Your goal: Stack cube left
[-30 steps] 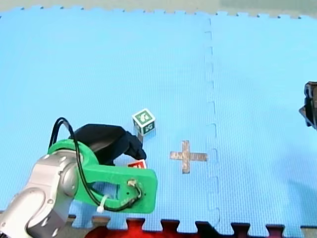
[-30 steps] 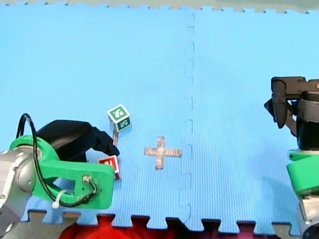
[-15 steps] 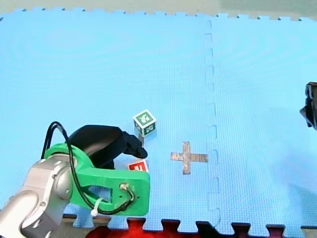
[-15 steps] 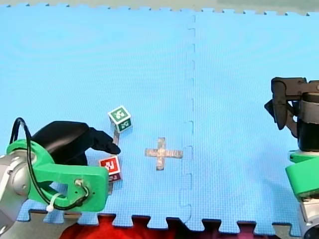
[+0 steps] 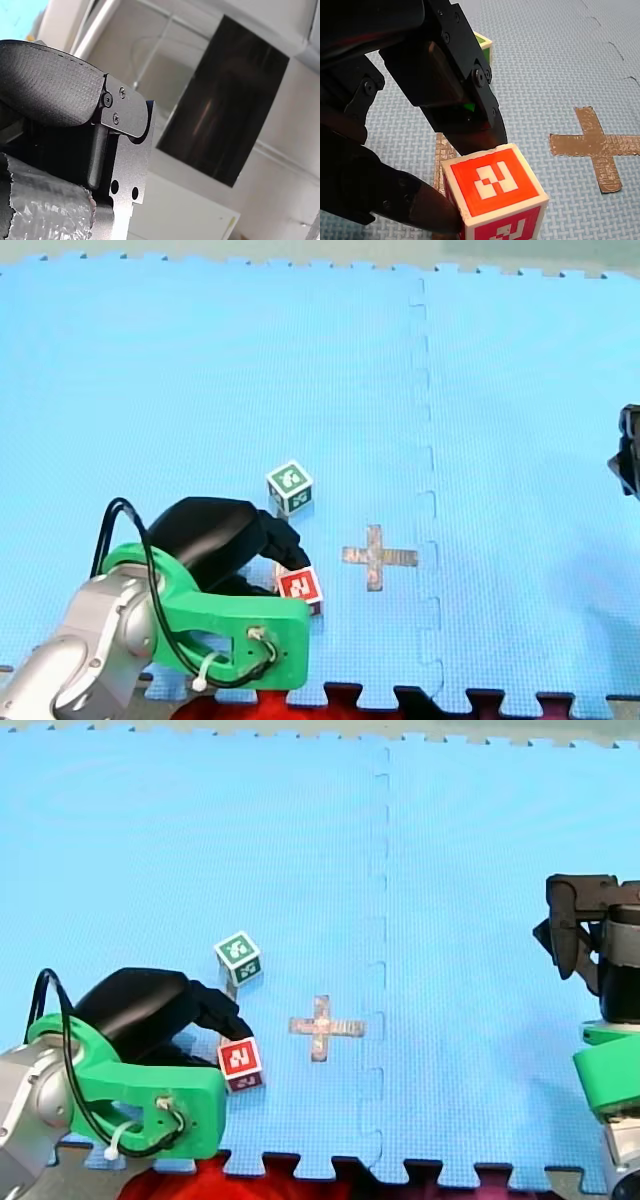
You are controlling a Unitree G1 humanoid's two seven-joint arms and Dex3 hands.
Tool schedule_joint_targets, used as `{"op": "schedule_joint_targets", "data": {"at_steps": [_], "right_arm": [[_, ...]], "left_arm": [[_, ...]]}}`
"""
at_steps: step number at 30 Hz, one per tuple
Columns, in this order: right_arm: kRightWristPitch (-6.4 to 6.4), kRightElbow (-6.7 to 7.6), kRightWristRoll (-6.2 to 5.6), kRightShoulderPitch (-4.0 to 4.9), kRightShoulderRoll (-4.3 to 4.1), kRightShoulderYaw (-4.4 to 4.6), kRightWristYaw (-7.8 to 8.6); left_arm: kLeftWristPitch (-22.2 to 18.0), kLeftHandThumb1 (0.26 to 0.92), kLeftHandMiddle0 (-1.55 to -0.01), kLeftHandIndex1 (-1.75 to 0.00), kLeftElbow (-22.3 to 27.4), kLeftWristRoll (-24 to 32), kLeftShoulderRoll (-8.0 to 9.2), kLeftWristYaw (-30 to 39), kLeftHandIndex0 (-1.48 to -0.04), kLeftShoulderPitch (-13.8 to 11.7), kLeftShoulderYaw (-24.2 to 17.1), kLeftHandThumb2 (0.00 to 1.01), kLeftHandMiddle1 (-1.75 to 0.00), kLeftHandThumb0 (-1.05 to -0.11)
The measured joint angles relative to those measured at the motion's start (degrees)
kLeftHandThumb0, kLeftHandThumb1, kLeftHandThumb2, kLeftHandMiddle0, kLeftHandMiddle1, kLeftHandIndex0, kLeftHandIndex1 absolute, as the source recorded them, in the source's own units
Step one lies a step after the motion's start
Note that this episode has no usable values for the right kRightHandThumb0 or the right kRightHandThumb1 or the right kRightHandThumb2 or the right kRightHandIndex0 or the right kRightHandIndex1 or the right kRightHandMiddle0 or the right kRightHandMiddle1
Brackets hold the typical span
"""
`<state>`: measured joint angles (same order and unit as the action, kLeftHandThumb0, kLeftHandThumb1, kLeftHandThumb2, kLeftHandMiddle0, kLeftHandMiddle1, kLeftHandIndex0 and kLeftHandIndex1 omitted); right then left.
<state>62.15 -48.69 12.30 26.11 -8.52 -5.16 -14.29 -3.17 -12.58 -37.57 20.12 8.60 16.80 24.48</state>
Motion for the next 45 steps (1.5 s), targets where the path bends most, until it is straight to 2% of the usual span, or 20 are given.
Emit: {"op": "schedule_joint_targets", "data": {"at_steps": [8, 17, 22, 26, 32, 36, 39, 45], "right_arm": [[0.04, -0.28, 0.36, 0.47, -0.01, 0.13, -0.29], [0.71, -1.53, 0.26, 1.07, -0.02, 0.3, -0.16], [1.0, -2.4, -0.62, 1.24, 0.02, 0.42, 0.54], [1.16, -2.88, -0.9, 1.3, 0.2, 0.53, 0.88], [1.27, -3.27, -2.09, 1.27, 0.59, 0.68, 2.02], [1.27, -3.21, -2.91, 1.08, 0.88, 0.69, 2.75], [1.27, -3.11, -3.3, 0.94, 0.97, 0.68, 3.13], [1.27, -2.97, -3.42, 0.69, 1.28, 0.68, 3.39]], "left_arm": [[-3.22, 0.784, -0.86, -0.19, -1.86, 0.98, 0.12, -1.16, -1.3, 0.11, -0.52, 0.0, -1.75, -0.387], [-6.58, 0.789, -0.87, -0.25, -4.29, 1.68, -0.1, -3.39, -1.35, 0.9, -1.31, 0.0, -1.75, -0.385], [-7.88, 0.786, -0.87, -0.27, -5.12, 2.21, -0.85, -5.72, -1.32, 2.15, -2.2, 0.0, -1.75, -0.389], [-7.36, 0.783, -0.86, -0.27, -4.99, 2.28, -1.33, -5.74, -1.3, 3.61, -2.68, 0.0, -1.75, -0.393], [-6.51, 0.78, -0.86, -0.3, -4.68, 1.51, -1.92, -6.78, -1.3, 5.21, -2.8, 0.0, -1.75, -0.378], [-6.32, 0.78, -0.86, -0.32, -4.58, 0.63, -2.33, -7.9, -1.29, 5.5, -2.72, 0.0, -1.75, -0.375], [-6.18, 0.781, -0.88, -0.44, -4.49, 0.06, -2.5, -8.45, -1.22, 5.54, -2.68, 0.0, -1.75, -0.378], [-5.98, 0.783, -0.89, -0.5, -4.38, -0.11, -2.72, -8.76, -1.18, 5.54, -2.67, 0.0, -1.75, -0.381]]}}
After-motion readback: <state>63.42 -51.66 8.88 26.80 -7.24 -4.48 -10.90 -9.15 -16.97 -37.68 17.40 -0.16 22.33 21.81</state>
